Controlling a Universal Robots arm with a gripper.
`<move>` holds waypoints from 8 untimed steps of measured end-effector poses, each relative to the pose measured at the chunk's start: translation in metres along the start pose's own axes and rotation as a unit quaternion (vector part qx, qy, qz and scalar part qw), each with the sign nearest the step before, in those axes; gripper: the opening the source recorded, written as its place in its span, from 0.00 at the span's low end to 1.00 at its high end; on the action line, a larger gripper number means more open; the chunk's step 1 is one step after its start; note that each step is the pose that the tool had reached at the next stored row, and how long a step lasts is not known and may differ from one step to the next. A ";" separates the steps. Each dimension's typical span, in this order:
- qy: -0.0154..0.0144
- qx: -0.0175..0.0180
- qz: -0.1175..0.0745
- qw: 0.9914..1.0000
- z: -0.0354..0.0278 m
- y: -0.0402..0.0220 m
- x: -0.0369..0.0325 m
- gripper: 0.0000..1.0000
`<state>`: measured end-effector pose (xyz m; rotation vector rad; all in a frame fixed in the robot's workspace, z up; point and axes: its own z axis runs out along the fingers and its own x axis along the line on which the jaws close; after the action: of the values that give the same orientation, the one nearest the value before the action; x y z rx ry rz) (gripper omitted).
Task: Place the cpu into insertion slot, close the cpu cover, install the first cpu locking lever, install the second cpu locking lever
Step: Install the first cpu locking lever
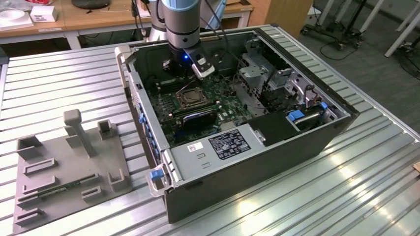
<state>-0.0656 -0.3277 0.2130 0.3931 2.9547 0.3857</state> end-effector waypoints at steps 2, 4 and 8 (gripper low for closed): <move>0.000 0.000 0.000 1.000 0.0010 -0.0001 -0.0007 0.11; 0.000 0.000 0.000 1.000 0.0021 -0.0001 -0.0012 0.11; 0.000 0.000 0.000 1.000 0.0028 -0.0003 -0.0015 0.11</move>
<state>-0.0638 -0.3277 0.2104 0.3934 2.9550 0.3843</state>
